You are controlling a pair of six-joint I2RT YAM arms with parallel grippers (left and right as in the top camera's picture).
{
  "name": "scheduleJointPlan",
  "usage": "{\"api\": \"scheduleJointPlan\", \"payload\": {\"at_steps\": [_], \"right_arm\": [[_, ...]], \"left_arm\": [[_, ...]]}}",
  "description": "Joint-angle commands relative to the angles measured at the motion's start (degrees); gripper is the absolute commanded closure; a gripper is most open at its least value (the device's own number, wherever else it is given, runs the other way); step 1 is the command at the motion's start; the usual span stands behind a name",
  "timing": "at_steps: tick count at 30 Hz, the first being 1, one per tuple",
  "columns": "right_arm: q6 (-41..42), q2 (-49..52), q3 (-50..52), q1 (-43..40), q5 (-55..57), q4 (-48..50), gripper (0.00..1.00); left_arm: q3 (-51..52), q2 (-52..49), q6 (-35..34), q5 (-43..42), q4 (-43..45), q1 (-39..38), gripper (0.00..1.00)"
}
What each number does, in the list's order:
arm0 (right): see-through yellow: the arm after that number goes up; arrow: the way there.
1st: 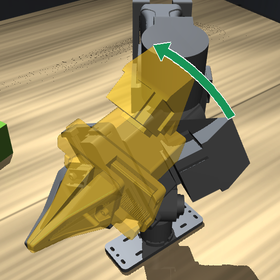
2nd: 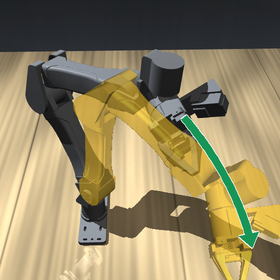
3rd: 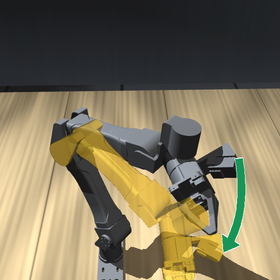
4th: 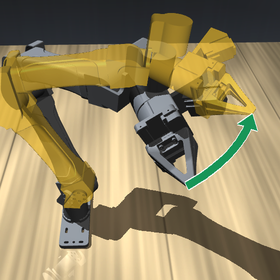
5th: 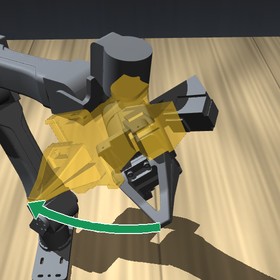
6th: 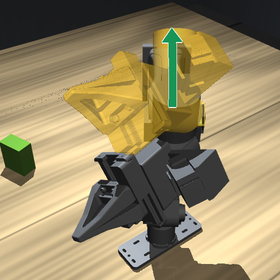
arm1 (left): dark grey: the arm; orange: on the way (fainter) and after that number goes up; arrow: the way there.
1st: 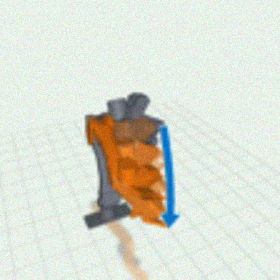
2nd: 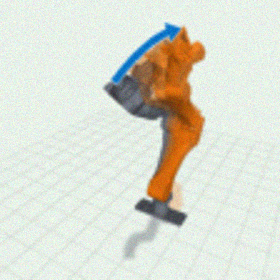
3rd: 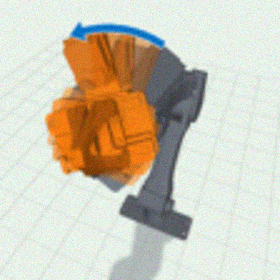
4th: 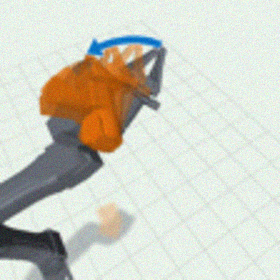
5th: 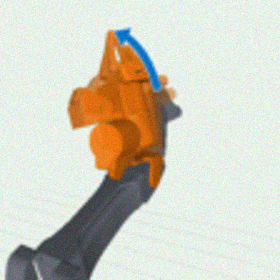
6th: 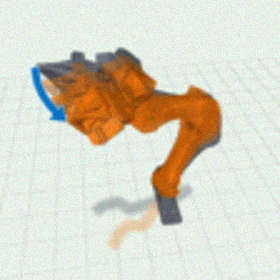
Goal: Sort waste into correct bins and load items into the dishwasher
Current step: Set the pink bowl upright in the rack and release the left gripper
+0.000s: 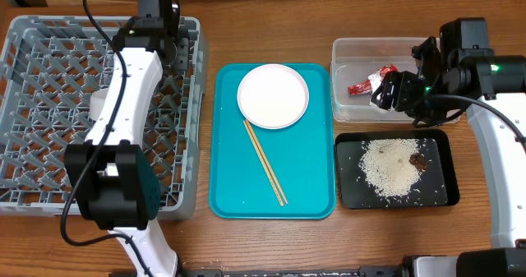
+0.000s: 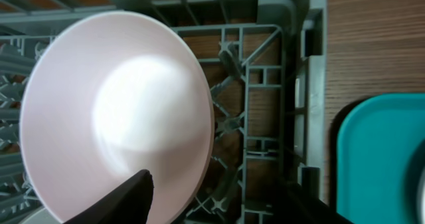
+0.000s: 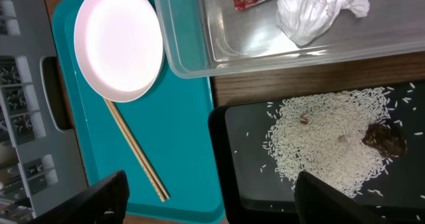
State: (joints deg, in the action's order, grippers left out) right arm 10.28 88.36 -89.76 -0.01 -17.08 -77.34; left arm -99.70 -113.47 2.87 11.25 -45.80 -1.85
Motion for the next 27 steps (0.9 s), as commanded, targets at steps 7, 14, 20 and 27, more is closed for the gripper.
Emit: {"api": "scheduleJointPlan", "payload": {"at_steps": [7, 14, 20, 27], "right_arm": [[-0.31, -0.37, -0.35, -0.11, 0.57, -0.07, 0.19], [-0.31, -0.37, -0.35, -0.11, 0.57, -0.52, 0.19], [-0.31, -0.37, -0.37, -0.11, 0.57, -0.61, 0.19], [-0.31, -0.37, -0.35, -0.11, 0.57, -0.61, 0.19]], "left_arm": [[-0.17, -3.41, -1.22, 2.71, -0.09, 0.00, 0.73], [-0.33, -2.78, -1.99, 2.73, -0.02, 0.00, 0.96], [-0.76, 1.36, -4.68, 2.49, 0.39, 0.00, 0.96], [-0.76, 8.76, -0.09, -17.07, 0.61, 0.94, 0.96]]}}
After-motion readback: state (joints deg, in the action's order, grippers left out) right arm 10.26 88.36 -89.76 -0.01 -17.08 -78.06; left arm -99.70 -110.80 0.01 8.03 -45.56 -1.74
